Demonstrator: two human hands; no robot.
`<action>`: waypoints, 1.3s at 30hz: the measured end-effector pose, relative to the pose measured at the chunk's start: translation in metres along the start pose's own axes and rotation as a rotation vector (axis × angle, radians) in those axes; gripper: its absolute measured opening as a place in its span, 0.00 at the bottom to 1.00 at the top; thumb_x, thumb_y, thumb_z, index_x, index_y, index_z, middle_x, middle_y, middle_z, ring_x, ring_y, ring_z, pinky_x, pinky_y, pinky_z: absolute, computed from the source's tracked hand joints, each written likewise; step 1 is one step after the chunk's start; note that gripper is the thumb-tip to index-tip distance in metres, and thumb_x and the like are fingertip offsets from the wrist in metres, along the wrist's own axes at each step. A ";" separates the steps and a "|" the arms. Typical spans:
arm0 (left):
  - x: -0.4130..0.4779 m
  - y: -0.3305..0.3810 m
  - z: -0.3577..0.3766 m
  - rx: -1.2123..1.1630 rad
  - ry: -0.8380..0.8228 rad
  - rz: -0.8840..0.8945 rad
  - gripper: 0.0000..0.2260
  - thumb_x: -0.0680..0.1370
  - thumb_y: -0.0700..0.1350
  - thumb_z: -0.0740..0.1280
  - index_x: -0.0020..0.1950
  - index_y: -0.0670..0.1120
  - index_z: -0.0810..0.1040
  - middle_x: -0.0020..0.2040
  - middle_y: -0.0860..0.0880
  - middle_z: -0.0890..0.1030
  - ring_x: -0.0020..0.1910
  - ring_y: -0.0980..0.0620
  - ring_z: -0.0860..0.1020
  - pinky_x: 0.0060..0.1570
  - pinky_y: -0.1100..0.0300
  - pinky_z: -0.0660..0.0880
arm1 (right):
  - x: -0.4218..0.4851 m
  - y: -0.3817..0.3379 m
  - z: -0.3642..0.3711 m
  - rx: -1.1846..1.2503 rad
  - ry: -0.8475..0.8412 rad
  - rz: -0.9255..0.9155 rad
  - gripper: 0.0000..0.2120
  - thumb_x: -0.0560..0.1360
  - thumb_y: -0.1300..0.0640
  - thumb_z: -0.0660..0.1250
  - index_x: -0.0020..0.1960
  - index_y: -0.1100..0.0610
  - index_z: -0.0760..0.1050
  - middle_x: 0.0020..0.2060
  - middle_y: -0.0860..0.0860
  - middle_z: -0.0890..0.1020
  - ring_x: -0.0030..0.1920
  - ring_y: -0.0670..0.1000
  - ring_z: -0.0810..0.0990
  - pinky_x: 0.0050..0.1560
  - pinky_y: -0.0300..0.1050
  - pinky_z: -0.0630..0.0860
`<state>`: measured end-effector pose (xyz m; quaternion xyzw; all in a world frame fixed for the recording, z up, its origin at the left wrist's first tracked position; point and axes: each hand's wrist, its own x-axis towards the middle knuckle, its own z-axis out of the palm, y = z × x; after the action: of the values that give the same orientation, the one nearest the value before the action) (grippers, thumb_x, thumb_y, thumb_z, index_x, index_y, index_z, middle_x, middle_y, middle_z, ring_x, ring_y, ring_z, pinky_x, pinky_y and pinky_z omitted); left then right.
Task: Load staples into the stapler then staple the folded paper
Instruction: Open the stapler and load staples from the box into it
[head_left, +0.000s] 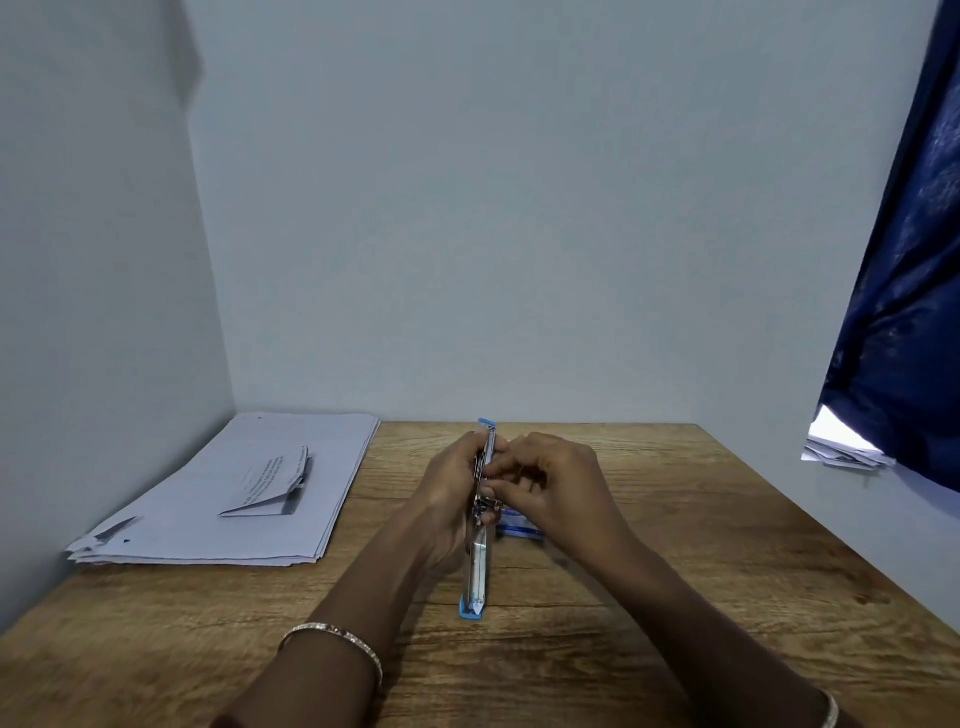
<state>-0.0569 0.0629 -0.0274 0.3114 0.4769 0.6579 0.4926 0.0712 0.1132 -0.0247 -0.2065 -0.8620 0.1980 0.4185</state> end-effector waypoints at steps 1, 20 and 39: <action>0.000 0.000 0.000 0.015 -0.008 -0.014 0.14 0.83 0.50 0.56 0.50 0.42 0.75 0.33 0.43 0.76 0.20 0.54 0.67 0.16 0.66 0.63 | 0.000 0.000 -0.001 -0.014 -0.017 0.004 0.07 0.69 0.58 0.80 0.47 0.55 0.88 0.39 0.51 0.85 0.38 0.49 0.82 0.43 0.48 0.79; -0.003 -0.003 0.000 0.086 -0.162 -0.170 0.24 0.84 0.55 0.52 0.43 0.40 0.79 0.31 0.45 0.75 0.18 0.55 0.67 0.14 0.68 0.62 | 0.005 0.012 -0.015 0.185 -0.388 0.121 0.05 0.73 0.59 0.77 0.42 0.56 0.82 0.31 0.44 0.80 0.30 0.39 0.72 0.35 0.35 0.69; 0.006 0.002 -0.013 -0.130 0.054 -0.135 0.13 0.84 0.49 0.54 0.44 0.44 0.68 0.53 0.37 0.86 0.38 0.43 0.87 0.14 0.70 0.61 | 0.001 0.025 -0.021 0.129 0.048 0.239 0.05 0.71 0.66 0.74 0.40 0.61 0.79 0.32 0.55 0.85 0.32 0.52 0.86 0.36 0.48 0.83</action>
<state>-0.0713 0.0646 -0.0305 0.2283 0.4664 0.6610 0.5417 0.0922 0.1383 -0.0249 -0.2850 -0.8065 0.2963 0.4249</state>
